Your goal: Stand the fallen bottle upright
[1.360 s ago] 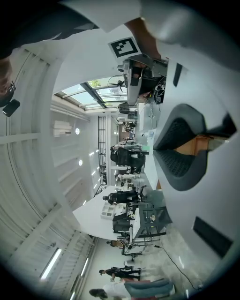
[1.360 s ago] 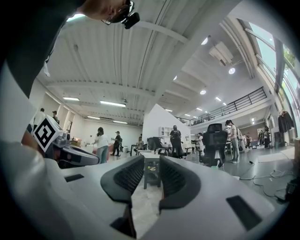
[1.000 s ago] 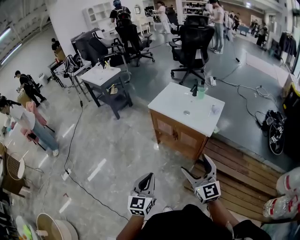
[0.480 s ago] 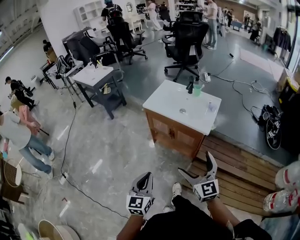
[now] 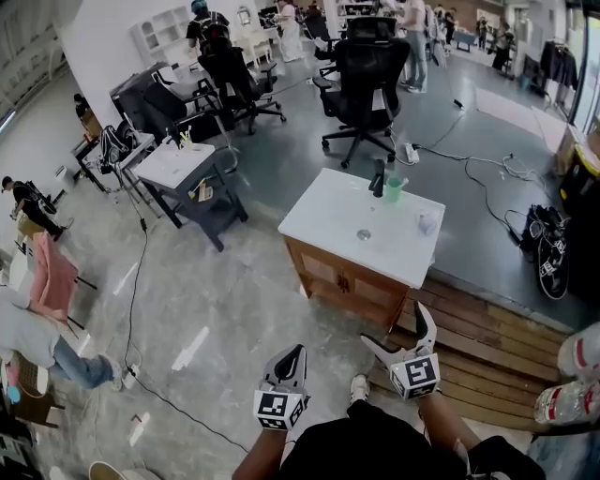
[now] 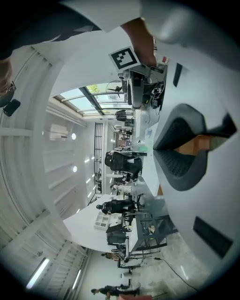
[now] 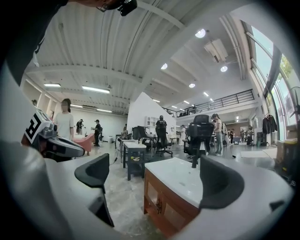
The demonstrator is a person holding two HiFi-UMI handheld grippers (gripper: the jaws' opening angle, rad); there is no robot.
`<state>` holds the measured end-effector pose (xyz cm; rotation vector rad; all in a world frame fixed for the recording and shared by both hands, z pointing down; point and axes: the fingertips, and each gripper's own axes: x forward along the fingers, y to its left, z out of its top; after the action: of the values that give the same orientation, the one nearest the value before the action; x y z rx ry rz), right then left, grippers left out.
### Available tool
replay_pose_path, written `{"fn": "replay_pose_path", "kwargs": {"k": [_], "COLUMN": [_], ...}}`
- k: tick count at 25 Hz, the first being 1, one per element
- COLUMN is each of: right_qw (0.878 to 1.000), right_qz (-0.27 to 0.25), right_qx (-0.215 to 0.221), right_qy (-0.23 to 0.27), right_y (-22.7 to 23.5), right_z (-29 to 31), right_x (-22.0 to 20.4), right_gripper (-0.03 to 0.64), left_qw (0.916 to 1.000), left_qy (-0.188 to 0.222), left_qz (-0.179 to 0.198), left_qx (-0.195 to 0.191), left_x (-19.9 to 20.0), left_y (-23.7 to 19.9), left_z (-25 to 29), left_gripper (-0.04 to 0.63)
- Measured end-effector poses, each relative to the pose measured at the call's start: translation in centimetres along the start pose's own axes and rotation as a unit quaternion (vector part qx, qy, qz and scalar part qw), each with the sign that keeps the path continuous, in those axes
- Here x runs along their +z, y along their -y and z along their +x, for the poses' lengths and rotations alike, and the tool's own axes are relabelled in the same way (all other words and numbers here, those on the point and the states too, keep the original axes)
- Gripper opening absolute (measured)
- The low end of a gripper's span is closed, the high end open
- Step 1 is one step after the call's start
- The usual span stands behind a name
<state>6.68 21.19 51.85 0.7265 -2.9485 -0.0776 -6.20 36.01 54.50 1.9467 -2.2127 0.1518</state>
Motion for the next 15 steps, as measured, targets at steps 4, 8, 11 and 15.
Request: {"fn": "replay_pose_path", "kwargs": {"k": [4,8,11,15], "right_qw": [1.0,1.0,1.0,1.0], "right_qz": [0.001,0.01,0.019,0.018], "right_qx": [-0.001,-0.002,-0.005,-0.009], "right_qy": [-0.015,-0.019,-0.021,-0.023], "right_y": [3.0,6.0,8.4,11.9], "right_z": [3.8,7.2,9.7,11.9], "right_x": [0.0,0.1,0.3,0.8], "right_gripper": [0.598,0.598,0.598,0.598], "left_qw": [0.9999,0.9997,0.9997,0.9997], "left_qy": [-0.002,-0.006,-0.007,-0.009], "left_qz": [0.011,0.017,0.01,0.011], "left_qx": [-0.01,-0.019,-0.02,-0.022], "left_x": [1.8,3.6,4.7,6.1], "left_y": [-1.0,-1.2,-1.7,-2.0], "left_z": [4.9,9.5,12.8,16.6], "left_gripper": [0.017,0.017,0.017,0.017]}}
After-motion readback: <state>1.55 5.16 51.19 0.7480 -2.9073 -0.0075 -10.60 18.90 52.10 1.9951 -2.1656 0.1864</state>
